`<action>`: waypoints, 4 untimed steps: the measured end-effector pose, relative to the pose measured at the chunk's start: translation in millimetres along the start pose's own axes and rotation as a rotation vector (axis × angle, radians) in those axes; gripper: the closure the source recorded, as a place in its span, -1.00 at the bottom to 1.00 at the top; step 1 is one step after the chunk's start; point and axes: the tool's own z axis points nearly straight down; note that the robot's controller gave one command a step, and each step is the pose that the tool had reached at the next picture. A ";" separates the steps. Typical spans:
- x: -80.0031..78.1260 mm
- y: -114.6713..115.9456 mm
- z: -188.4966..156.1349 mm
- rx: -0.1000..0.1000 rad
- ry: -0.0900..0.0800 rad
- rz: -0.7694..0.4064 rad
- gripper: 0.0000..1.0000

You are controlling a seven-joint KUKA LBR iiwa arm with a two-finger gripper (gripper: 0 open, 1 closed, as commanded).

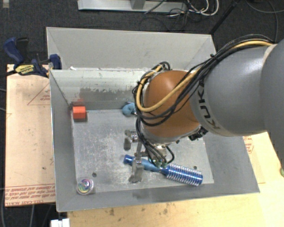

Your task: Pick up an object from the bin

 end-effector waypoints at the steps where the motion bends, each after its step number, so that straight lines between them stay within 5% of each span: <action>1: -7.2 -69.7 92.4 0.000 -0.004 0.346 -1.00; 2: 10.8 -43.7 60.0 -0.003 -0.008 0.304 -1.00; 3: 10.9 -52.2 56.9 -0.001 -0.007 0.299 -1.00; 4: 12.1 -45.4 91.5 -0.003 -0.008 0.443 -1.00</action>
Offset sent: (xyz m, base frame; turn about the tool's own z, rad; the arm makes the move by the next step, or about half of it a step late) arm 0.0076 -0.0689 -0.0908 0.3459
